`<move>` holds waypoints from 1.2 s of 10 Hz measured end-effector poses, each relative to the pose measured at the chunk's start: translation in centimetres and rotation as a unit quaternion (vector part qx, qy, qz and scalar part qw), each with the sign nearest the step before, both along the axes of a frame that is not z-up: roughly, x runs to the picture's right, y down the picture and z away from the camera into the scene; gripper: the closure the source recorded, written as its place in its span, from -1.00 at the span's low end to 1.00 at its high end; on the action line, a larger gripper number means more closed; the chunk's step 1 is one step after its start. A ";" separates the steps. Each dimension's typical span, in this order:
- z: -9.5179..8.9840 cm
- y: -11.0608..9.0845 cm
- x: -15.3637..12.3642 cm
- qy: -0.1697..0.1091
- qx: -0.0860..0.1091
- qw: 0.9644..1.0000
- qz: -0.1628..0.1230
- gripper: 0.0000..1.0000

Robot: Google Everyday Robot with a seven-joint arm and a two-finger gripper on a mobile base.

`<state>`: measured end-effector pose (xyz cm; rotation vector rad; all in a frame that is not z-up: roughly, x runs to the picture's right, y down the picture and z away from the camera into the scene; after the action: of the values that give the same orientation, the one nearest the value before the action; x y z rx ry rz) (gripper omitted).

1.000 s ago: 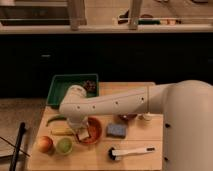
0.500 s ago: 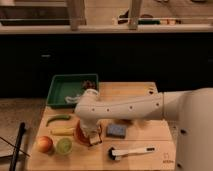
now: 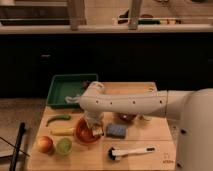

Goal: Wipe red bowl with eraser

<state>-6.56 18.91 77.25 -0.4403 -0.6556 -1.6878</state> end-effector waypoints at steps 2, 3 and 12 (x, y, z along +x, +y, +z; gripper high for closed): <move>0.2 -0.8 -1.5 0.000 0.001 1.000 -0.013 1.00; 0.5 -1.0 -3.3 -0.007 -0.001 1.000 -0.029 1.00; -2.7 5.7 -4.2 -0.042 -0.030 0.995 -0.080 1.00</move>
<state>-10.73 24.66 74.53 -0.4762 -0.7498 -1.8502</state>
